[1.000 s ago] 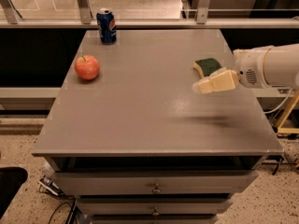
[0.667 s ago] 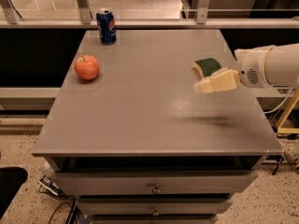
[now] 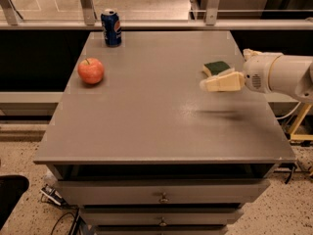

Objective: Move sponge near apple

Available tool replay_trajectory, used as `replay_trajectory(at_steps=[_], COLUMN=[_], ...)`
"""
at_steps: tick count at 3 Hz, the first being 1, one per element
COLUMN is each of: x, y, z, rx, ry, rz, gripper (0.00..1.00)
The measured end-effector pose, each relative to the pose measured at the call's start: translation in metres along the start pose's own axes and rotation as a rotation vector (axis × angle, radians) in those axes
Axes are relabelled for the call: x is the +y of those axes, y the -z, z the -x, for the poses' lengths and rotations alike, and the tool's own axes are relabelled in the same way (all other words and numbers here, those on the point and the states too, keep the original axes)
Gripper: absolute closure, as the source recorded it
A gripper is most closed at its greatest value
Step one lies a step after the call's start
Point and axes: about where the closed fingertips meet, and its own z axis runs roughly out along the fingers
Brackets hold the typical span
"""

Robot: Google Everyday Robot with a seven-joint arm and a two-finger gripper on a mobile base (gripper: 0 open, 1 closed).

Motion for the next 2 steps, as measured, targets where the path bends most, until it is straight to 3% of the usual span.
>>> replay_trajectory(at_steps=[2], x=[-0.031], y=[-0.028], z=[-0.017], rx=[-0.059], ry=[0.009], rz=[-0.012], gripper=[0.0])
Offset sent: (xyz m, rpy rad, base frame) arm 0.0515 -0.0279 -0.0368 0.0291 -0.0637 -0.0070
